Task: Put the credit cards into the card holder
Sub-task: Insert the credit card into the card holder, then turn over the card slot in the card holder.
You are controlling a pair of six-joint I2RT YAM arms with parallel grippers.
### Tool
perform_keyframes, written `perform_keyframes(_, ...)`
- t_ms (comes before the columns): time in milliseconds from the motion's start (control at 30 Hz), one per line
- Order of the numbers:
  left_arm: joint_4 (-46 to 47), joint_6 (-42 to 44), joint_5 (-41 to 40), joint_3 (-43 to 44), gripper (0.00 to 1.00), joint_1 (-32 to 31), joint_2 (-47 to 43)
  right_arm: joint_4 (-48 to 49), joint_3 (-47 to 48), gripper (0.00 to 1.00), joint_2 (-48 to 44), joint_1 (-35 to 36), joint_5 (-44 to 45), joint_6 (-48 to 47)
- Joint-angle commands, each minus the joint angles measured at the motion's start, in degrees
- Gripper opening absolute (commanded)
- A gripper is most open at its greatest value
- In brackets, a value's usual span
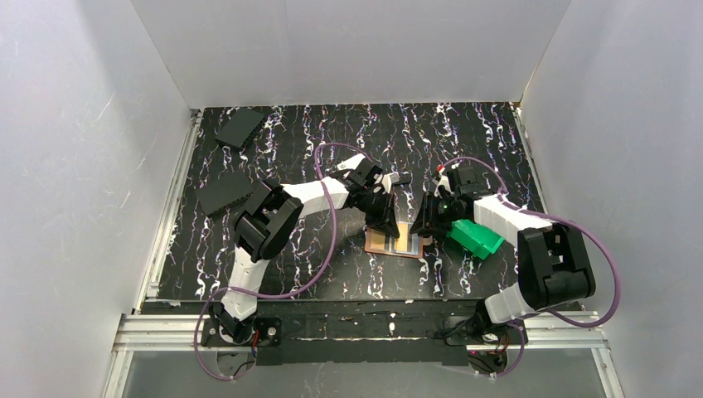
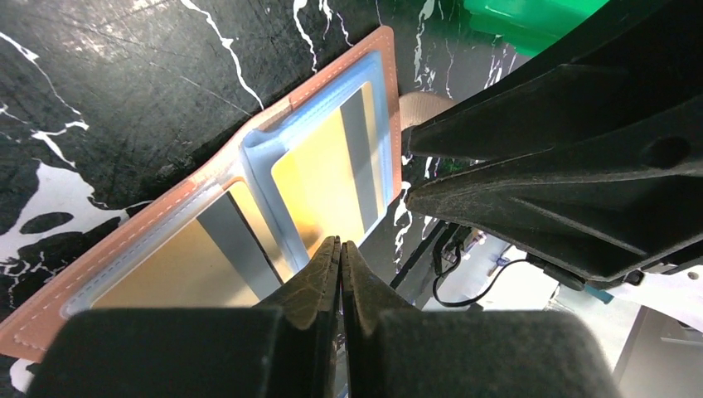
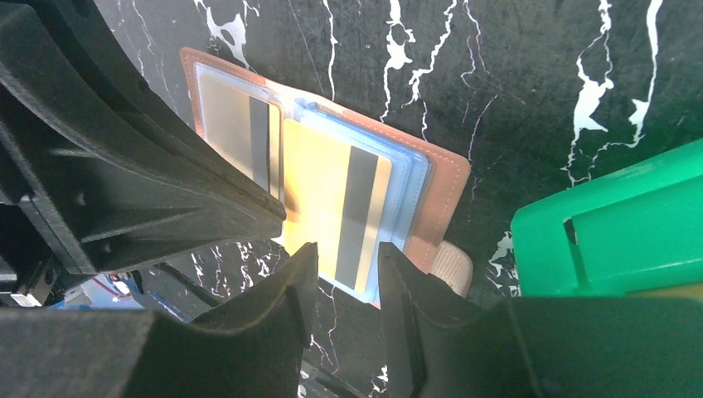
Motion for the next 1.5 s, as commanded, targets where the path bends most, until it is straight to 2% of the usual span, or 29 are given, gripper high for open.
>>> perform_keyframes(0,-1.12,1.51,-1.15,0.10,0.00,0.10,0.44,0.73,-0.89,0.42,0.98,-0.37,-1.18,-0.25)
perform_keyframes(600,-1.34,2.32,-2.20,-1.85,0.00,0.57,2.46,1.68,-1.20,0.45,2.50,-0.37,-3.78,-0.78)
perform_keyframes(1000,-1.69,2.64,-2.00,-1.52,0.00,0.55,1.82,4.26,-0.92,0.46,0.55,-0.12,-10.58,0.05)
perform_keyframes(1133,-2.65,2.70,-1.93,-1.28,0.00,0.76,-1.07,7.40,-0.81,0.46,-0.09,0.13,-13.68,1.26)
perform_keyframes(1333,-2.22,1.08,-0.68,-4.96,0.14,2.64,-8.47,8.88,0.73,0.48,1.21,1.59,-15.64,1.57)
perform_keyframes(1467,-2.85,0.94,0.26,-10.31,0.16,4.62,-14.99,10.23,1.69,0.48,2.96,4.21,-15.35,2.36)
